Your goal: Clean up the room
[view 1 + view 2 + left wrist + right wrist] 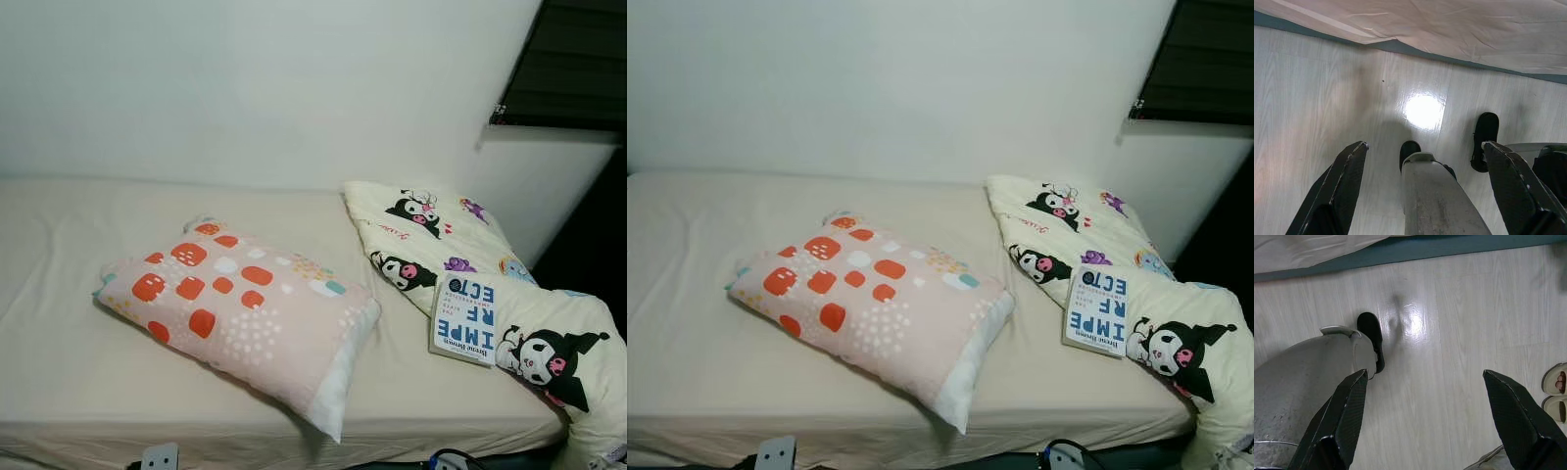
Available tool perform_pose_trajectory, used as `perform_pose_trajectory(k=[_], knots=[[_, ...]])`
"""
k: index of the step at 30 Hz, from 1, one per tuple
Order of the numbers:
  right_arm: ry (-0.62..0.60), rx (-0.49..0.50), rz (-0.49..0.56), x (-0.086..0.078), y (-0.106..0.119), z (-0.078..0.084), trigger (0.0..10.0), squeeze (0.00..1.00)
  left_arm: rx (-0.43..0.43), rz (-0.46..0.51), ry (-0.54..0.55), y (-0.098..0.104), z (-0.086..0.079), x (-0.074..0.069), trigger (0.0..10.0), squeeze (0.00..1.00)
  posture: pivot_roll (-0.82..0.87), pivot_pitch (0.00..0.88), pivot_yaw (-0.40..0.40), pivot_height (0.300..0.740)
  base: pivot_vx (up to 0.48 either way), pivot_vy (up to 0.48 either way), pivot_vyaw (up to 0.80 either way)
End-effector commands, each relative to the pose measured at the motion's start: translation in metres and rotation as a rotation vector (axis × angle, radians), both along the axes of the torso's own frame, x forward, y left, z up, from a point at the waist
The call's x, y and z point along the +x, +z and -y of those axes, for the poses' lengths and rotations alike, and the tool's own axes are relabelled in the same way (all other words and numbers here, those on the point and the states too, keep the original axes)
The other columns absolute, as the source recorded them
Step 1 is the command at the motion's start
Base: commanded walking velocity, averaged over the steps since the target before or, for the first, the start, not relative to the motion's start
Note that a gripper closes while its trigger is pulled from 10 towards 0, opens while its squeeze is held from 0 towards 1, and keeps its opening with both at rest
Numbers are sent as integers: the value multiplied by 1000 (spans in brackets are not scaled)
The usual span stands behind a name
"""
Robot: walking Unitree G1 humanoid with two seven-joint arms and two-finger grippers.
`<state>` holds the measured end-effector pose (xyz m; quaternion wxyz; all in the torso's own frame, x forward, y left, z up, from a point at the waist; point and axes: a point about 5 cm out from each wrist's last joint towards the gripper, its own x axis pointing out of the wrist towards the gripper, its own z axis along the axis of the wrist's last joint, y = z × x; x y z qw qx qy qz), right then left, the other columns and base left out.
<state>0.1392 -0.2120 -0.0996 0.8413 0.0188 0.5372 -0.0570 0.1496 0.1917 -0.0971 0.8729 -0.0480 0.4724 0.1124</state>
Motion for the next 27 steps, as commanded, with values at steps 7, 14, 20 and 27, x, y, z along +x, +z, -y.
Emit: perform_pose_trajectory(k=[7, 14, 20, 27], knots=[[-4, 0, -9, -3, -1, -1, 10000, 0, -2, -21, -9, -2, 3, -4, 10000, 0, 59, 0, -83, 740, 0, 0, 0], [11, 7, -8, 0, -2, -10, 10000, 0, -2, -22, -31, -2, 4, -4, 10000, 0, 59, 0, -82, 740, 0, 0, 0], [19, 9, -17, -1, -2, -9, 10000, 0, -12, -11, -4, -2, 4, -4, 10000, 0, 57, 0, -86, 740, 0, 0, -126], [20, 8, -19, 0, -2, -7, 10000, 0, -18, 14, 36, -1, 3, -3, 10000, 0, 58, 0, -86, 740, 0, 0, -756]])
